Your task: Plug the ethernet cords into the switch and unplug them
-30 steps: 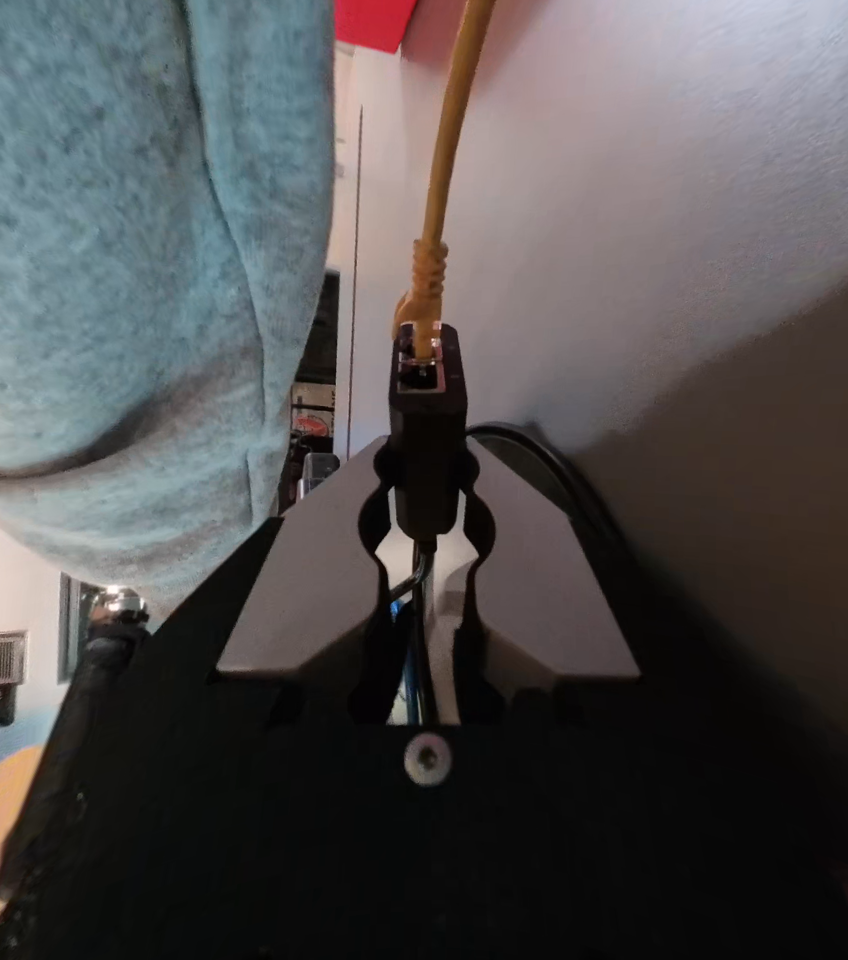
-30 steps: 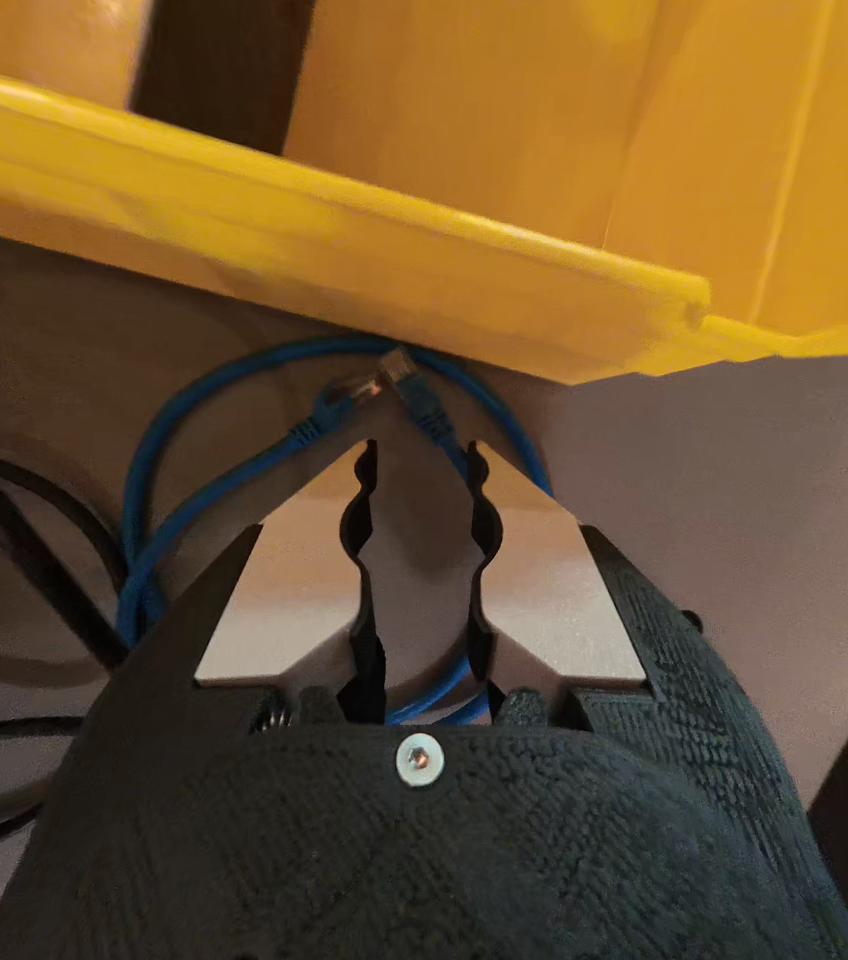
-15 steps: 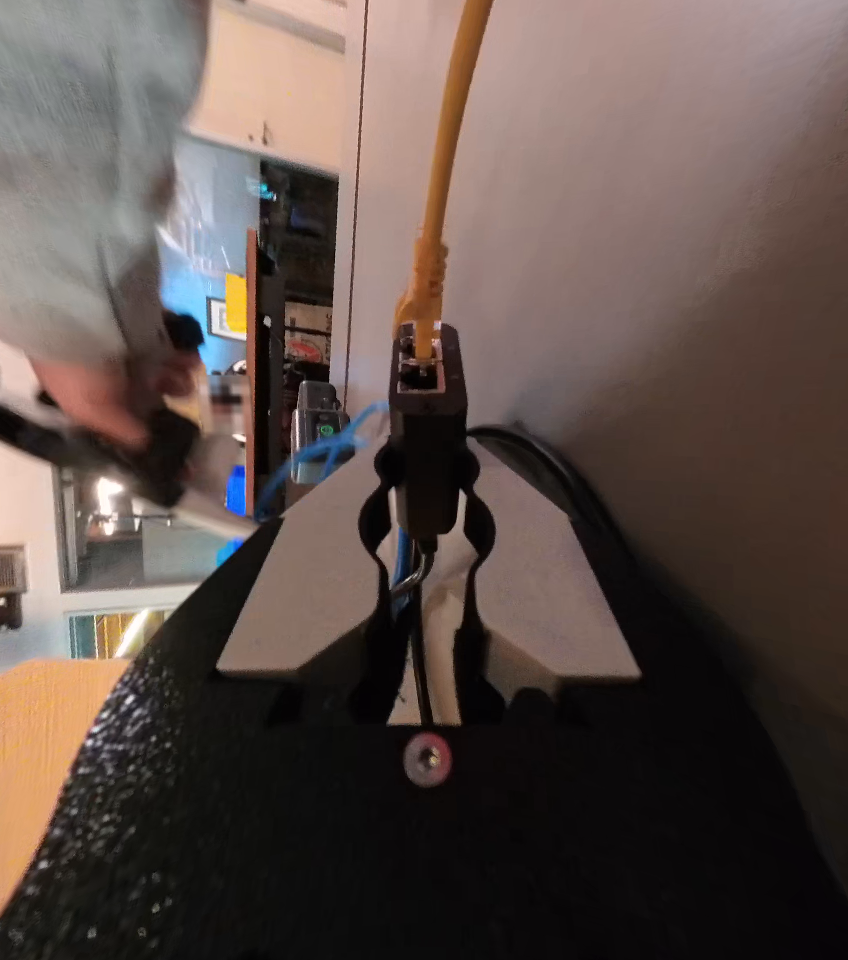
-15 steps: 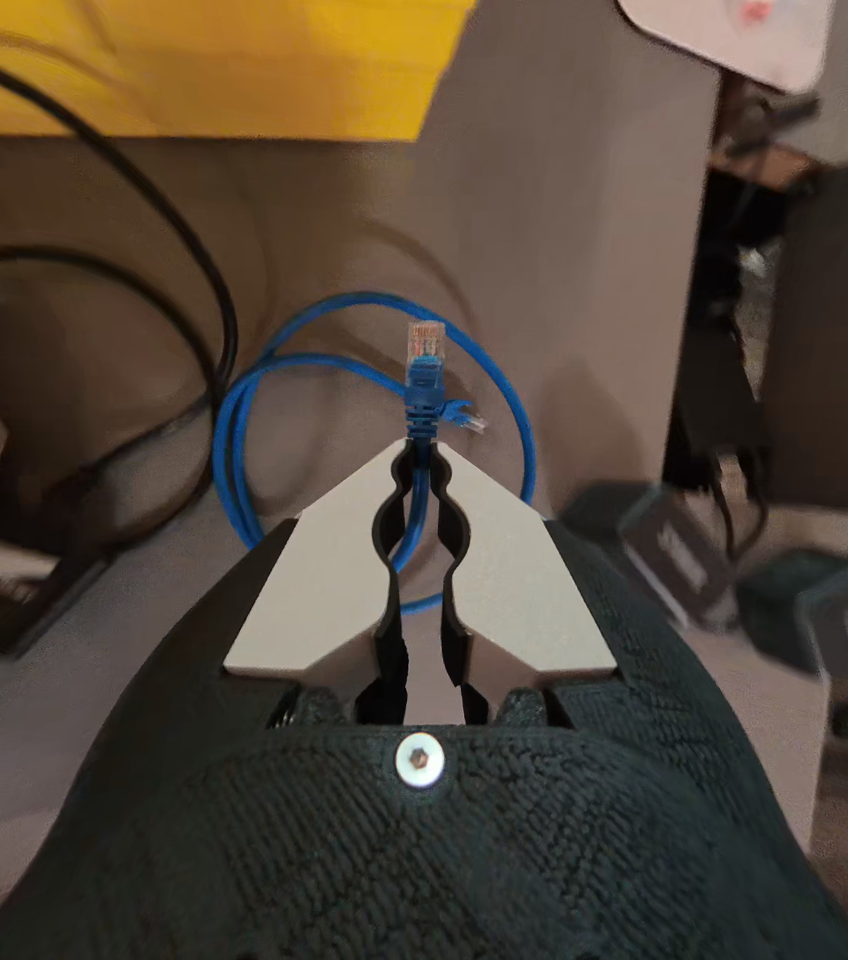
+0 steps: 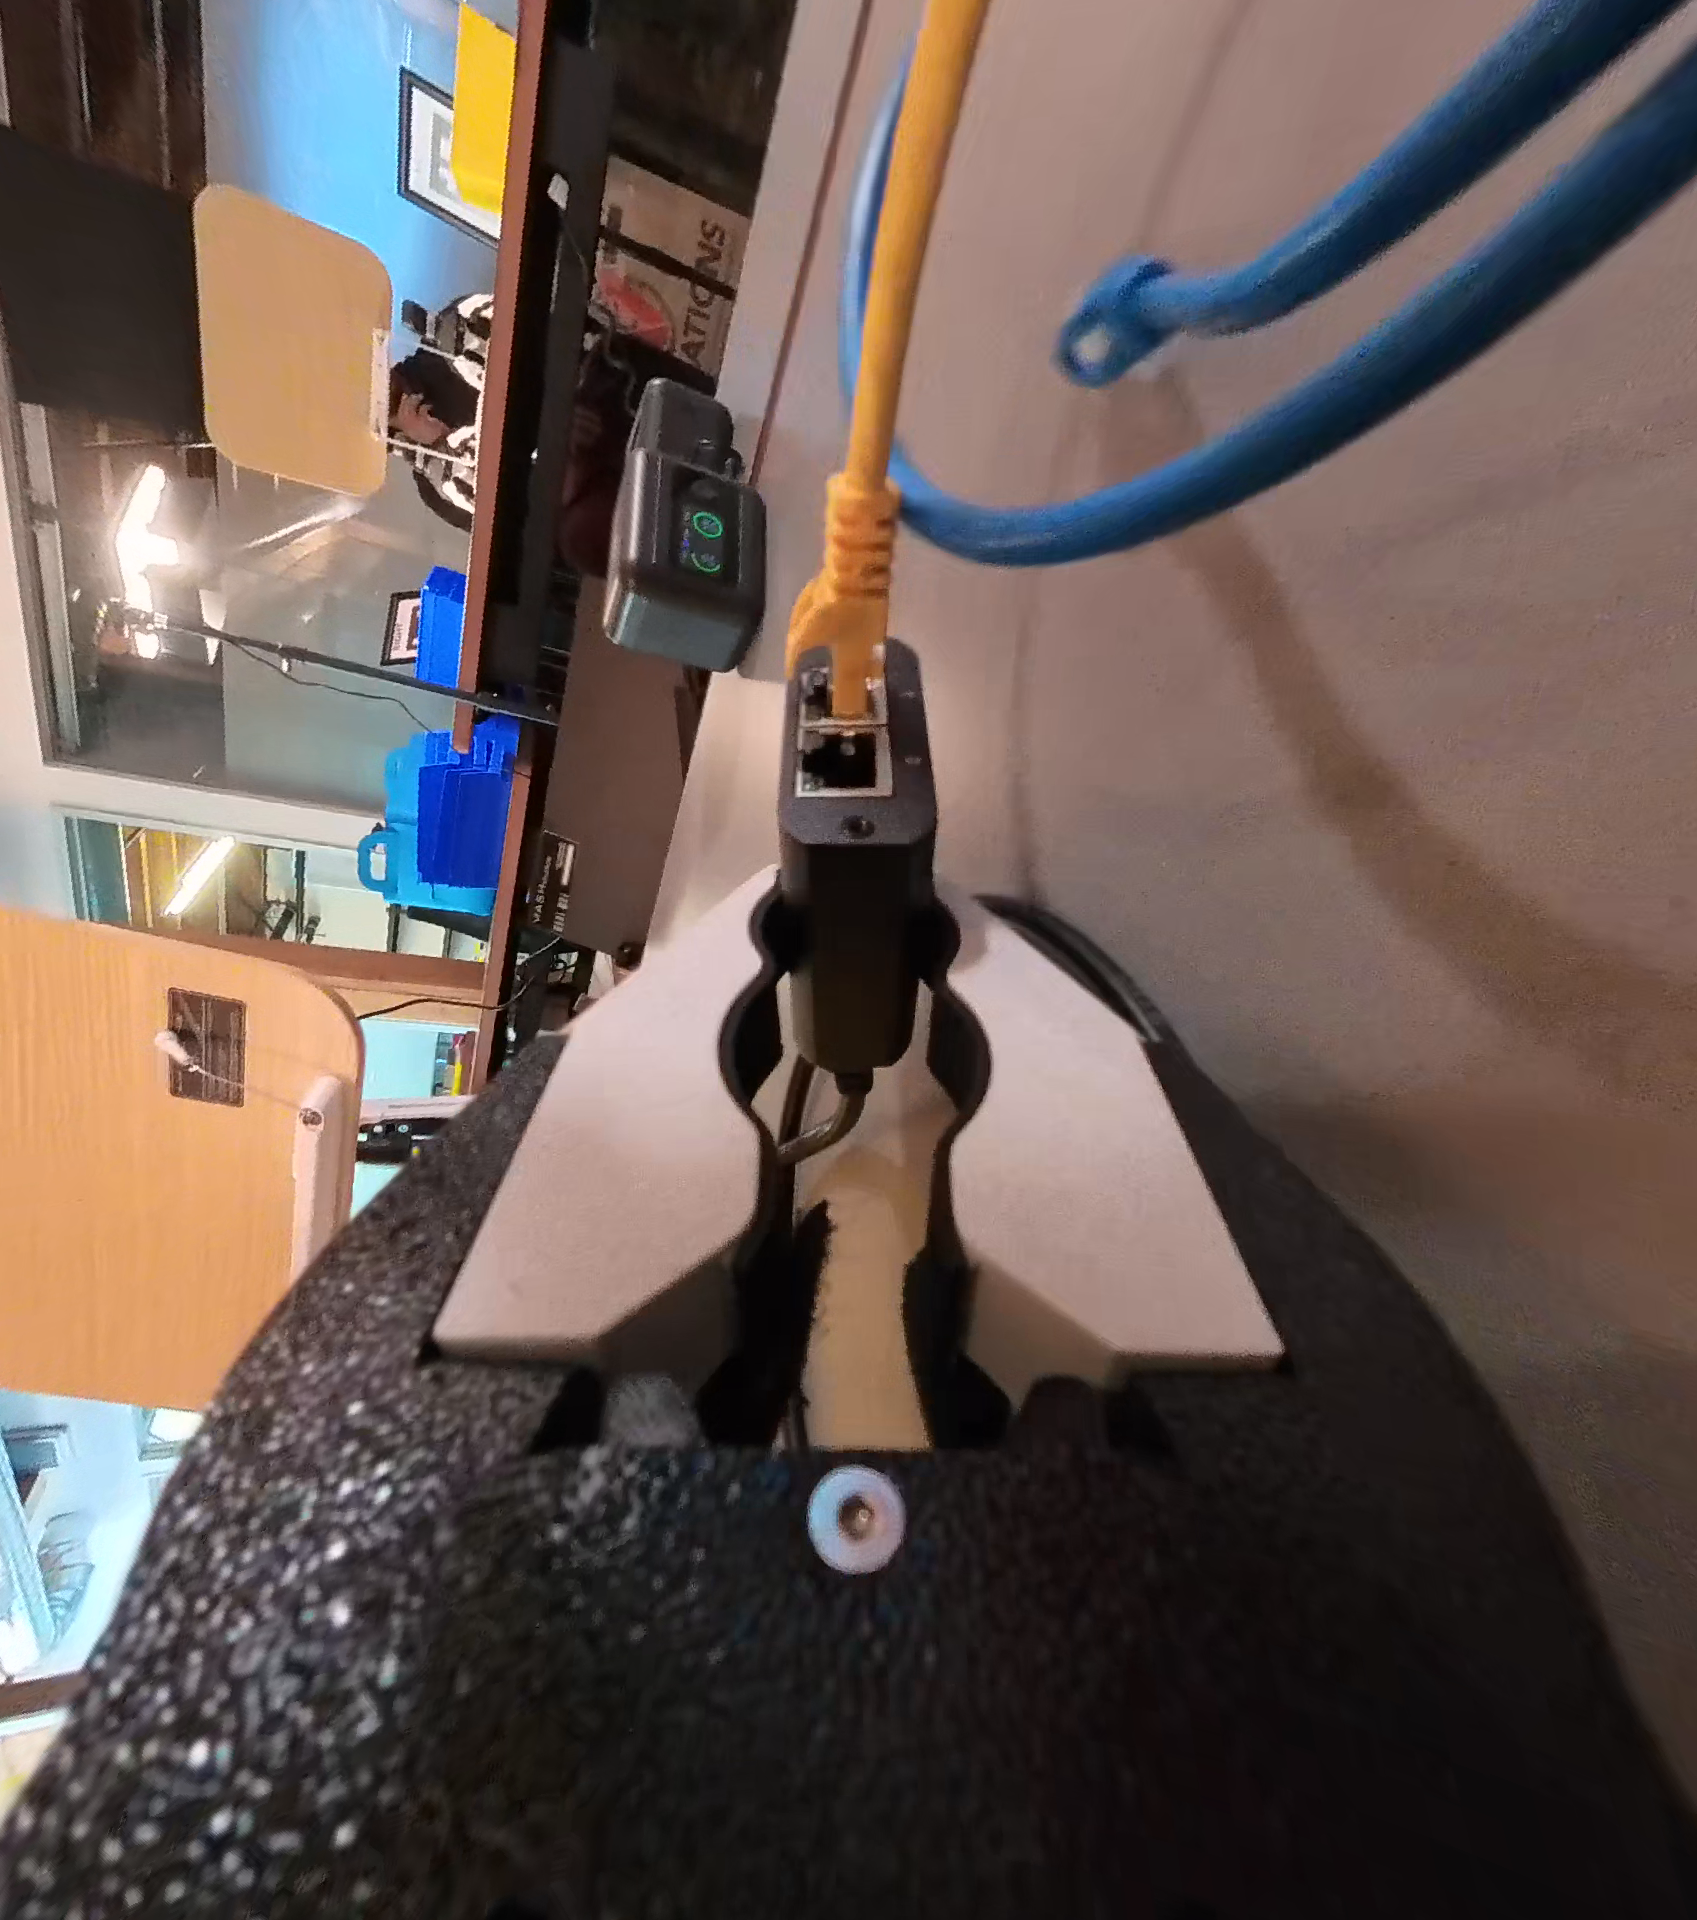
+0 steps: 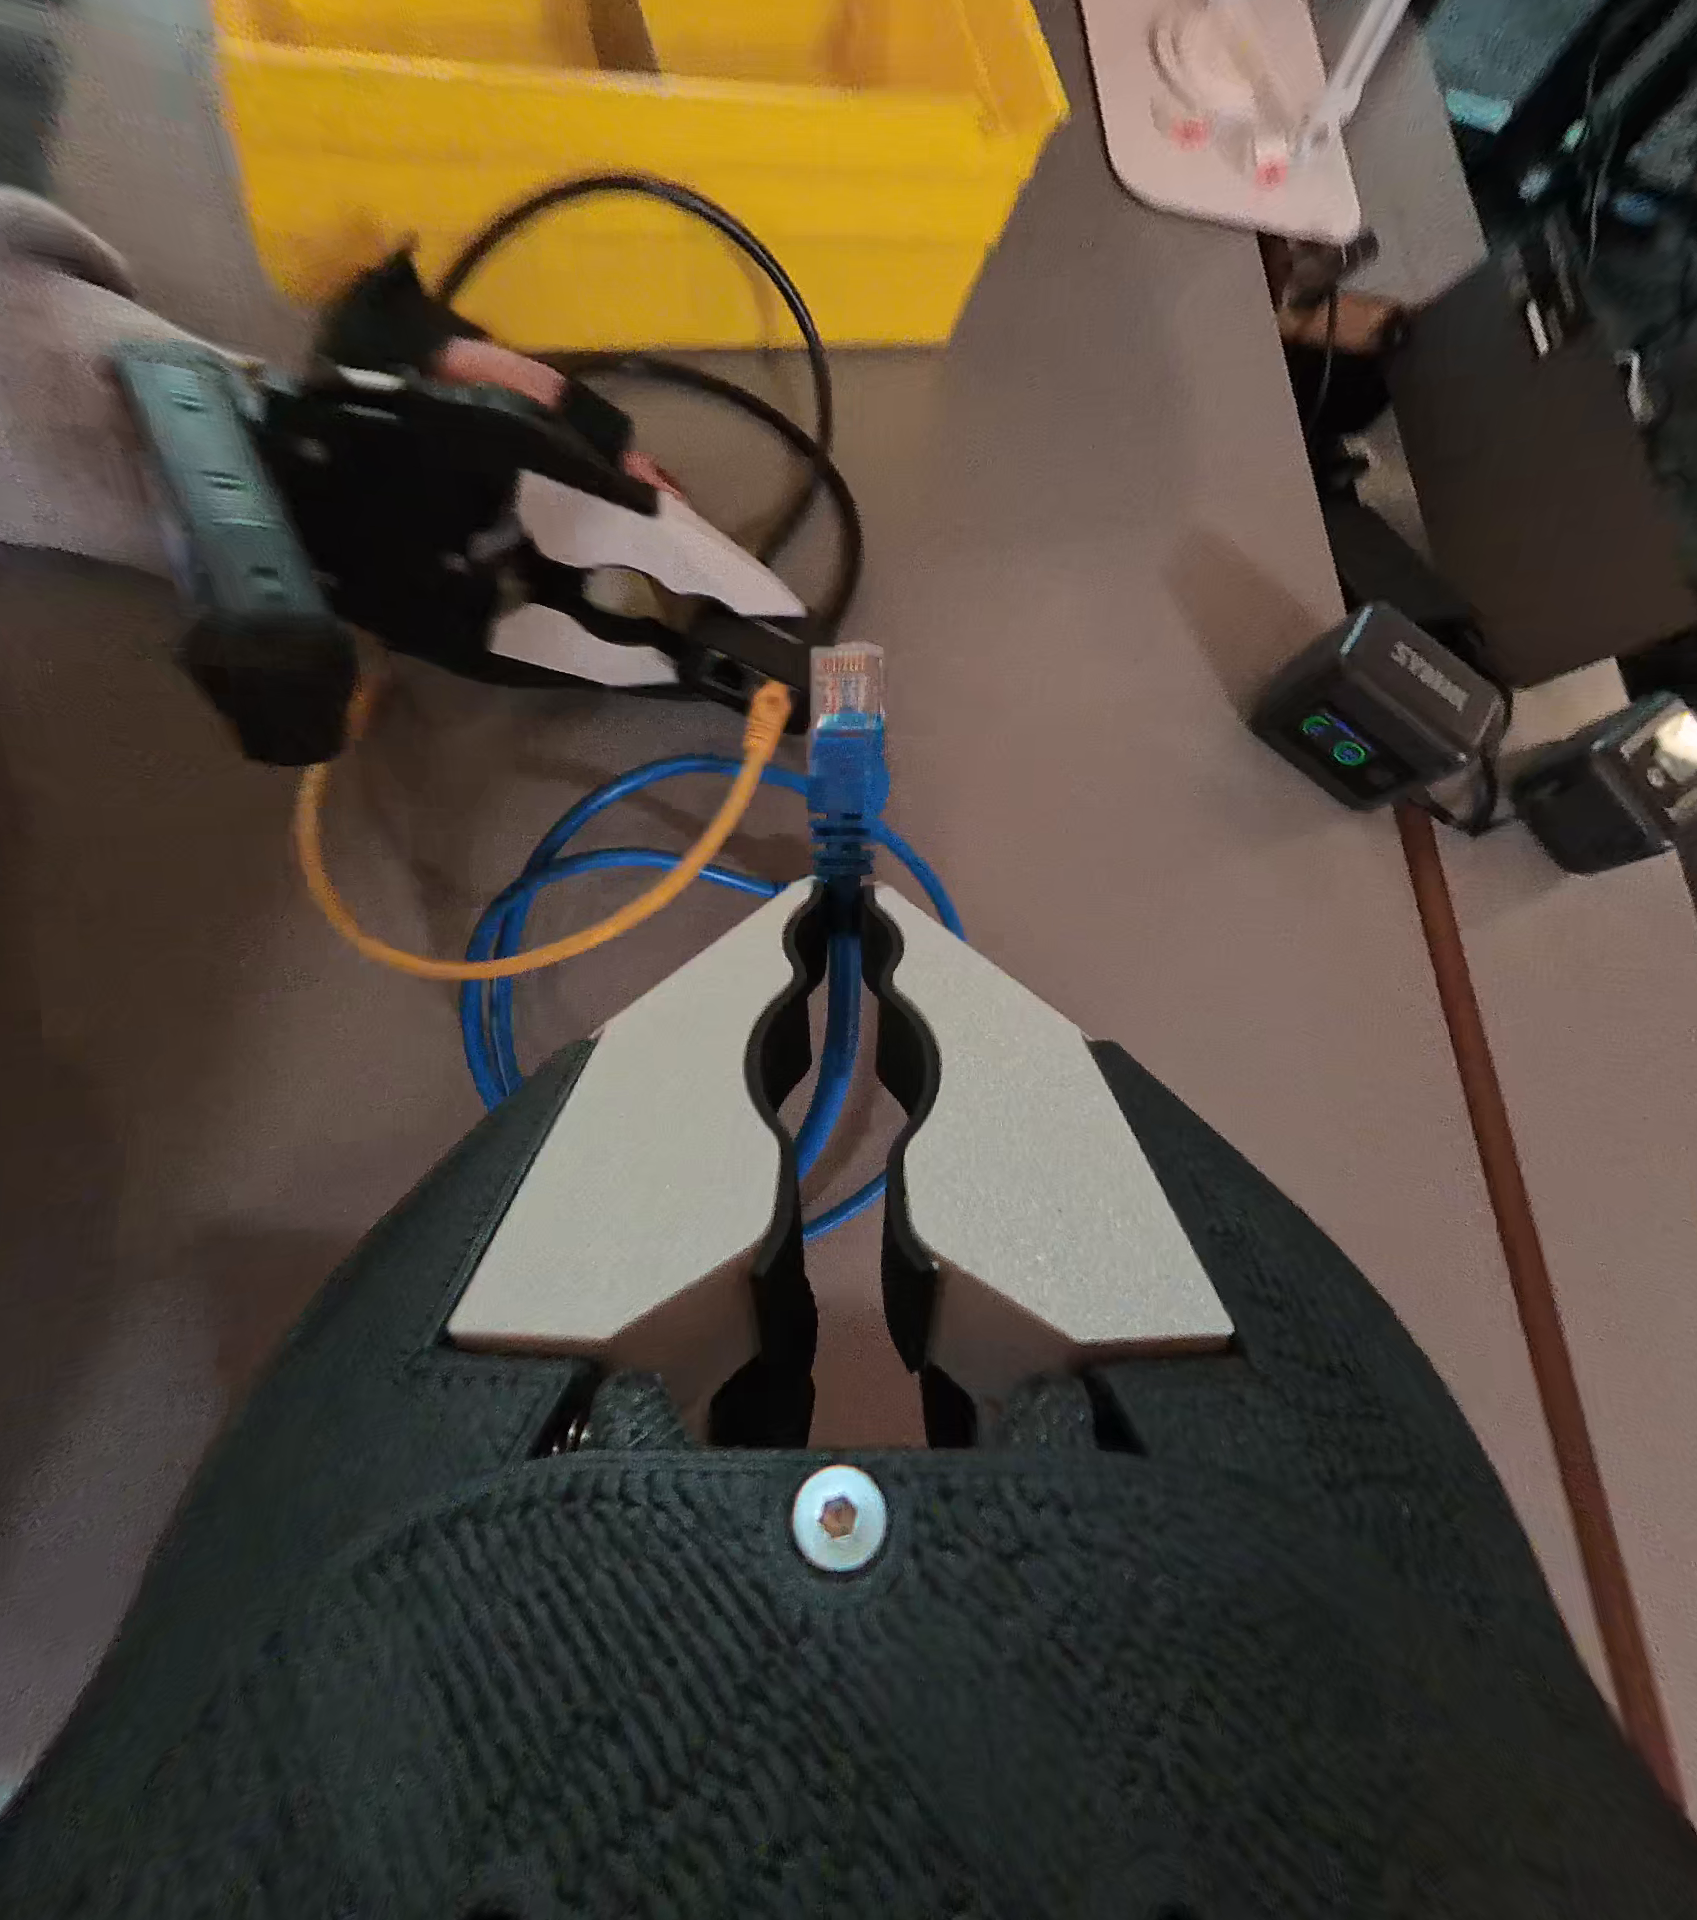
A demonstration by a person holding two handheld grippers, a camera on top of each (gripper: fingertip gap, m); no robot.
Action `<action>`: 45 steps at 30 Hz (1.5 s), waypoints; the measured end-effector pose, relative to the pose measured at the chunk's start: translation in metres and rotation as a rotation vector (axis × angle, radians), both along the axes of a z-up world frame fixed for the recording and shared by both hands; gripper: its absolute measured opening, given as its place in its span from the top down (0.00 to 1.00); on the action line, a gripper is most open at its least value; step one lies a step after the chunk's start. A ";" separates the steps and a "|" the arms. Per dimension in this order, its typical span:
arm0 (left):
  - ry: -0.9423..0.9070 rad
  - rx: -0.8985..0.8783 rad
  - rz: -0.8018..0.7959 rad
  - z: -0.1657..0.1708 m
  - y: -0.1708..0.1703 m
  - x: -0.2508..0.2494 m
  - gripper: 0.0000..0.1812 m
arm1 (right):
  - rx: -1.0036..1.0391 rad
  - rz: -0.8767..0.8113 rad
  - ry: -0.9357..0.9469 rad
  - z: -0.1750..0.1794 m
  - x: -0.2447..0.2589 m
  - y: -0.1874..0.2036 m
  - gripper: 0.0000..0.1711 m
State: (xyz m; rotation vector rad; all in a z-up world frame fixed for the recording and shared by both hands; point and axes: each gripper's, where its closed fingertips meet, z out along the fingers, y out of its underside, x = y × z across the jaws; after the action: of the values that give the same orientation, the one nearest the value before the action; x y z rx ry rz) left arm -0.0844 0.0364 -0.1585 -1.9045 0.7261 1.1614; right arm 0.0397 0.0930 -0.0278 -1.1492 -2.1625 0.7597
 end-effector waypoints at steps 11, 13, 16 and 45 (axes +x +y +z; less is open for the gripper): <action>-0.027 0.005 -0.066 -0.005 0.006 0.007 0.88 | -0.214 -0.132 -0.027 -0.009 0.035 -0.036 0.98; -0.008 -0.005 -0.081 -0.006 0.005 0.009 0.88 | -0.246 -0.136 -0.087 -0.029 0.027 -0.050 0.98; 0.027 -0.021 -0.100 -0.009 0.005 0.012 0.88 | -0.196 -0.242 -0.158 -0.063 0.013 -0.049 0.97; 0.056 -0.033 -0.140 -0.010 0.002 0.017 0.88 | -0.049 -0.225 -0.058 -0.115 -0.020 -0.057 0.97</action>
State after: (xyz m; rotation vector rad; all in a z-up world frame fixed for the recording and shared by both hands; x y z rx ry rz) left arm -0.0672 0.0385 -0.1683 -1.8229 0.8993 1.1247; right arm 0.0199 0.0360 -0.1432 -1.4277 -2.0262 0.6896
